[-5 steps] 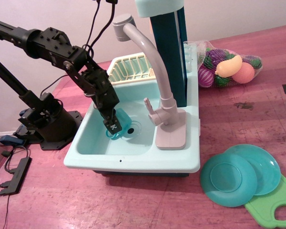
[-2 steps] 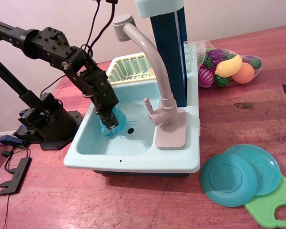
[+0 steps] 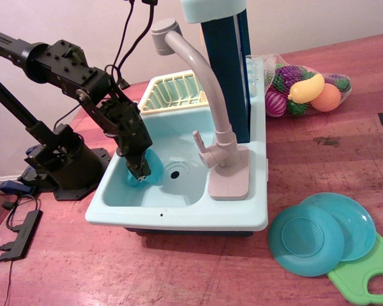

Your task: Flip cup upright

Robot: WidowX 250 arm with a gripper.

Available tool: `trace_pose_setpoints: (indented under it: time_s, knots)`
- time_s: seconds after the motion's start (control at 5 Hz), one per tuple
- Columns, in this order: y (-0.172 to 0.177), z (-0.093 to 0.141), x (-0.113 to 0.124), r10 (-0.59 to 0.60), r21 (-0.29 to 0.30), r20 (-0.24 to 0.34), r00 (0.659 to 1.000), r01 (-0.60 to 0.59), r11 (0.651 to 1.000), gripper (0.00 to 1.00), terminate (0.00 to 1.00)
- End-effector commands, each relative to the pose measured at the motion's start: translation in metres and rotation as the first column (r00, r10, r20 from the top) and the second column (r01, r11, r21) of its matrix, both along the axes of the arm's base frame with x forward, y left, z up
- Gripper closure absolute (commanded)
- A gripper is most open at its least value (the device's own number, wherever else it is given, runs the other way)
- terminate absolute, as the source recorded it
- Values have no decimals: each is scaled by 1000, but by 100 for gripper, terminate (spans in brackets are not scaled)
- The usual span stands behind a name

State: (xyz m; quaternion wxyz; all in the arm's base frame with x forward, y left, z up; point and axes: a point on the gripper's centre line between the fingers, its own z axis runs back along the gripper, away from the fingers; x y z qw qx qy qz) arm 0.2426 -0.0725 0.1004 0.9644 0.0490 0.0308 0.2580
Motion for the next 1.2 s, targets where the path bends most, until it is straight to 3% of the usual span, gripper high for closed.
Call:
trace_pose_setpoints:
  time_s: [0.0,0.2,0.6,1.0]
  knots:
    - [-6,11,9,-15,-1,19,1000,15,1000,0,0]
    - [-14,15,11,-16,-4,27,1000,16,1000,0,0]
    - [-6,82,25,-9,82,158,987,-4,997,0,0]
    - [-6,82,25,-9,82,158,987,-4,997,0,0]
